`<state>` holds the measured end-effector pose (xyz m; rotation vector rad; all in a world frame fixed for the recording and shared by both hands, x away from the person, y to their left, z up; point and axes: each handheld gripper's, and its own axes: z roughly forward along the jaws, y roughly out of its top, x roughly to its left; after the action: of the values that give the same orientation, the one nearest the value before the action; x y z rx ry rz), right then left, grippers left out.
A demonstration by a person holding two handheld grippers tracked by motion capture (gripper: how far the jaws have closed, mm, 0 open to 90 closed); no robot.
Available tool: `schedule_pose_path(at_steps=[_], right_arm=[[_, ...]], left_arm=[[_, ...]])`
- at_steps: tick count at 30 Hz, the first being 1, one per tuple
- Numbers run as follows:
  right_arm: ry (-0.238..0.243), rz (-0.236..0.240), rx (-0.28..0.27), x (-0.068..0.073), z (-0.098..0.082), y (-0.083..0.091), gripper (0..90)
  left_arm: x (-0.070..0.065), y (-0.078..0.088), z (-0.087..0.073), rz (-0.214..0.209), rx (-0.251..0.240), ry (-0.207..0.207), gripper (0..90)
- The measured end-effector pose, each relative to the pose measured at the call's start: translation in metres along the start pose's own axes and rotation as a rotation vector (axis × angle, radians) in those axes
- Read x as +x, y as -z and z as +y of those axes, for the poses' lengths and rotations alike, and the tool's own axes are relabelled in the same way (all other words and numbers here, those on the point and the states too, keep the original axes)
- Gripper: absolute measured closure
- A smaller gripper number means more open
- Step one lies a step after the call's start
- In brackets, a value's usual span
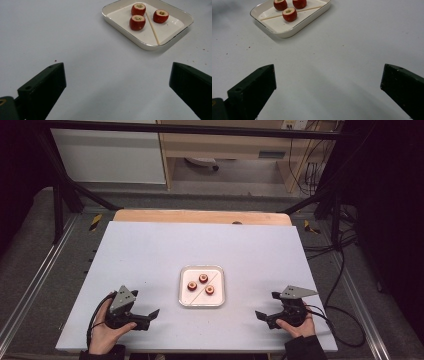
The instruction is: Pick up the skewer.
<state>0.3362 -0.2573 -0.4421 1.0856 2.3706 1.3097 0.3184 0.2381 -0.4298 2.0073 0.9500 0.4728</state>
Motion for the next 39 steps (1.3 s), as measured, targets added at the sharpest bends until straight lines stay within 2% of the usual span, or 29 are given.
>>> schedule_pose_path(at_steps=[8, 17, 23, 30, 34, 35, 37, 39], right_arm=[[-0.001, -0.001, 0.004, 0.0, 0.0, 0.0, 0.7], [-0.004, 0.002, 0.006, 0.0, 0.0, -0.001, 0.7], [-0.002, 0.001, 0.004, -0.001, 0.0, 0.0, 0.7], [-0.004, 0.001, 0.006, -0.001, 0.0, -0.001, 0.7], [-0.006, 0.001, 0.009, -0.001, 0.001, -0.001, 0.7], [-0.006, 0.0, 0.013, -0.001, 0.0, -0.001, 0.7], [0.0, 0.001, 0.013, -0.001, 0.0, -0.002, 0.7], [0.0, 0.001, 0.013, -0.001, 0.0, -0.002, 0.7]], left_arm=[[-0.003, -0.007, 0.009, -0.006, 0.004, 0.009, 1.0], [-0.014, -0.016, 0.026, -0.015, 0.01, -0.009, 1.1], [-0.027, -0.026, 0.038, -0.018, 0.026, -0.041, 1.2], [-0.046, -0.046, 0.054, -0.041, 0.054, -0.06, 2.5], [-0.055, -0.056, 0.059, -0.051, 0.077, -0.083, 3.6], [-0.062, -0.063, 0.063, -0.057, 0.092, -0.099, 3.7], [-0.063, -0.065, 0.065, -0.059, 0.097, -0.102, 4.7], [-0.069, -0.074, 0.071, -0.06, 0.117, -0.079, 6.8]])
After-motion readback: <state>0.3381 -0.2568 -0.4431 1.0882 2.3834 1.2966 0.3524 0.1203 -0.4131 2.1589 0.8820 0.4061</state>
